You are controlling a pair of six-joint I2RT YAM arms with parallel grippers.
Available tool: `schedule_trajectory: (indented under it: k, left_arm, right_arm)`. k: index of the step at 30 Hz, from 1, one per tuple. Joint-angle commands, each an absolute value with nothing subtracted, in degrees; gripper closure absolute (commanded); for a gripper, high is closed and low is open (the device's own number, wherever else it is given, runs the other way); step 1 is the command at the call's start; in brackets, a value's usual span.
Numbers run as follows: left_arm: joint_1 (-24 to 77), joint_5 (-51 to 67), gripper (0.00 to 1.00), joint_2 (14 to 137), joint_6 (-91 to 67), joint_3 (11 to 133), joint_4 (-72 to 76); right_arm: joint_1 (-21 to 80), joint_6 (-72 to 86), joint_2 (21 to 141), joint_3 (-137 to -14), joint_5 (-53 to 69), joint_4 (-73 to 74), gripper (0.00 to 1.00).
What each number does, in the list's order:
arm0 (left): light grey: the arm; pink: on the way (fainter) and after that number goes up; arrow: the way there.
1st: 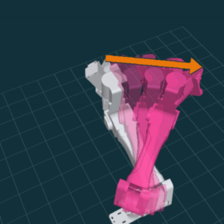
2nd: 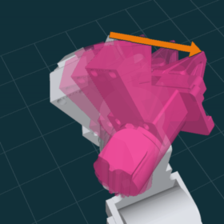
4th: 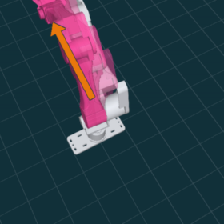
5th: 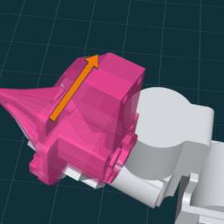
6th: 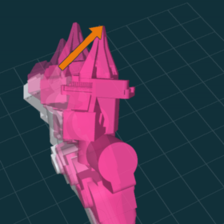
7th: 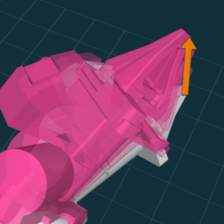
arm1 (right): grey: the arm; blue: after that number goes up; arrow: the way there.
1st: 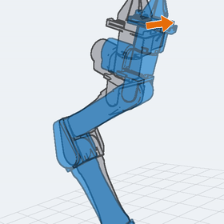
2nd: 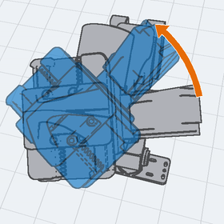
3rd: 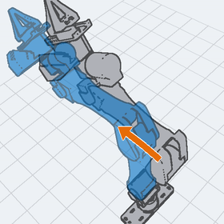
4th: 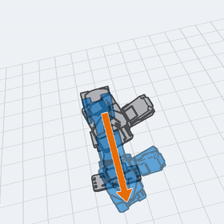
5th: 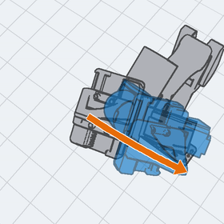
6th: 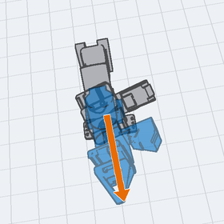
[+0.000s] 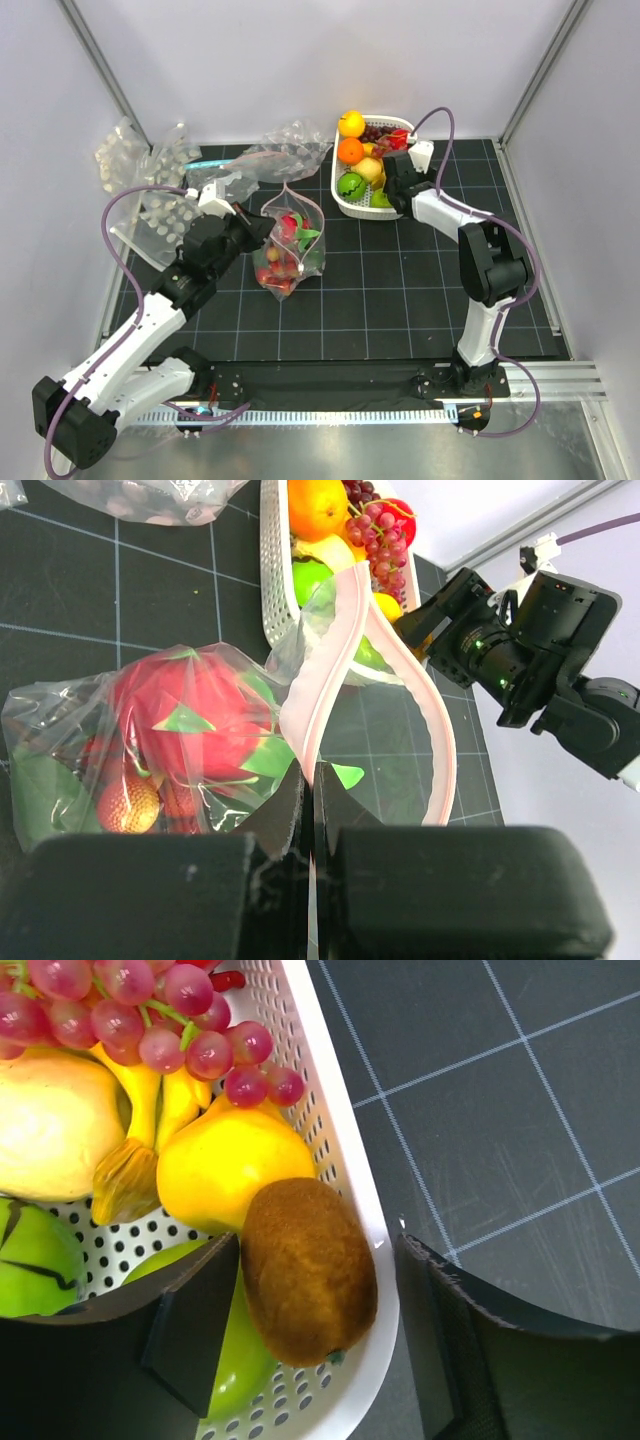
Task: Place the food in the zip-top bag and seal the zipper
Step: Pick up the fake fruit from the bin, then place the fake fruit in the zipper food storage bag.
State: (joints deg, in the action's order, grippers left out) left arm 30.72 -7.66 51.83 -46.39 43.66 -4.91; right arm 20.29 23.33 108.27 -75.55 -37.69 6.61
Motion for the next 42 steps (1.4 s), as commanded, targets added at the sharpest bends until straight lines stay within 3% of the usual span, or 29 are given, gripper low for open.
schedule_trajectory:
  k: [1,7,13,15,19,24,29,35,42]
  left_arm:
    - [30.8,-7.6,1.00,50.8,-46.8,43.6,-1.1]
    - [30.8,-7.7,1.00,50.7,-46.2,43.6,-1.1]
    - [30.9,-7.6,1.00,50.4,-45.9,43.7,-1.2]
    - [30.9,-7.6,1.00,50.5,-45.9,43.8,-1.4]
    - [30.9,-7.5,1.00,50.5,-45.8,43.9,-1.4]
    - [31.1,-6.6,1.00,51.9,-46.0,44.2,-1.3]
    - [31.2,-5.9,1.00,52.6,-46.1,44.4,-1.2]
    - [31.4,-5.0,1.00,53.3,-46.0,44.7,-1.1]
    - [31.6,-2.6,1.00,56.2,-45.9,45.8,-1.0]
  right_arm:
    - [20.3,24.2,108.8,-78.6,-35.7,2.9,0.31]
    - [20.3,22.9,109.1,-78.3,-37.2,3.7,0.53]
    - [20.4,22.6,107.7,-78.0,-38.8,5.0,0.53]
    - [20.4,22.8,107.3,-77.8,-39.1,4.9,0.59]
    - [20.7,23.3,104.0,-76.0,-36.8,4.7,0.60]
    - [22.2,25.1,93.6,-71.3,-25.7,2.8,0.67]
    - [24.4,26.5,83.8,-66.1,-17.2,2.3,0.67]
    - [28.9,28.2,73.8,-61.0,-10.5,4.0,0.68]
    - [37.5,24.5,63.8,-51.7,-7.2,-4.4,0.71]
